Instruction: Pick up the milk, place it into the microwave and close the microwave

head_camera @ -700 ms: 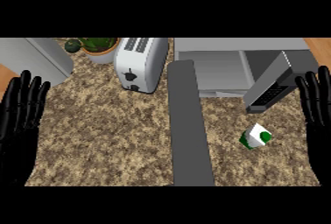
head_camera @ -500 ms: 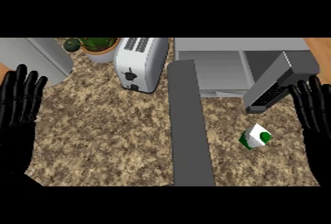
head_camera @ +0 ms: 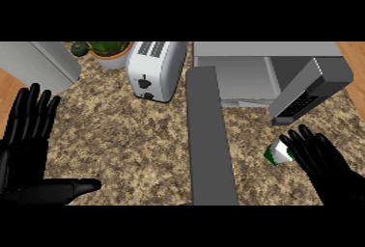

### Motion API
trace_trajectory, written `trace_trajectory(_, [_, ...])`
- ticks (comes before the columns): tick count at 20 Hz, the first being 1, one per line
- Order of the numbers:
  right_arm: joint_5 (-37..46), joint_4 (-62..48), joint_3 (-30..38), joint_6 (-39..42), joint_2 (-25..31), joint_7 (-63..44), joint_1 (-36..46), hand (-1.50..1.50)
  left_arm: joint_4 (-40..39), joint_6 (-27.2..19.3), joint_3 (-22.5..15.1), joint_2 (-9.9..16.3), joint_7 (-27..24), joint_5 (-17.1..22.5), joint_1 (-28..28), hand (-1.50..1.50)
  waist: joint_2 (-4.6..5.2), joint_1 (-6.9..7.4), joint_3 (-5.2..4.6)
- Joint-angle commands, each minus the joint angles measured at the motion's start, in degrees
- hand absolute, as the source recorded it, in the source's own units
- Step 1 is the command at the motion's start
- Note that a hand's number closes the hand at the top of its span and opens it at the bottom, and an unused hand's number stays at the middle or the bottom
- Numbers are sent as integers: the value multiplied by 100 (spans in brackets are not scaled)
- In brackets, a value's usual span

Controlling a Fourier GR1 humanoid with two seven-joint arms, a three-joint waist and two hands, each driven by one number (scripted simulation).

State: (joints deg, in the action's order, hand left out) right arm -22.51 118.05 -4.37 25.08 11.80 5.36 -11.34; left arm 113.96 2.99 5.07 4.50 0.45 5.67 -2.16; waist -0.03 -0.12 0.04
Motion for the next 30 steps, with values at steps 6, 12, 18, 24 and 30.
trace_trajectory(6, [45, 388, 198, 263, -111, 56, -647, -150, 675, 272, -352, -267, -97, 33, -1117, -150, -7, 9, -4])
trace_trajectory(12, [731, -376, 791, 427, -219, 999, -704, -150, 865, 565, -166, -262, -740, 132, -1858, -150, -8, 30, -2])
trace_trajectory(18, [1341, -390, 817, -250, -551, 946, -348, -150, 767, 511, -343, -441, -853, -97, -1940, -150, -4, 21, -4])
trace_trajectory(24, [1708, -1620, 1095, -115, -510, 1772, -99, -150, 973, 831, -178, -372, -1085, 146, -2435, -150, -1, 38, -3])
trace_trajectory(30, [2324, -2272, 983, -545, -708, 2105, 266, -150, 704, 1082, -355, -445, -1793, -57, -3046, -150, -5, 57, -5])
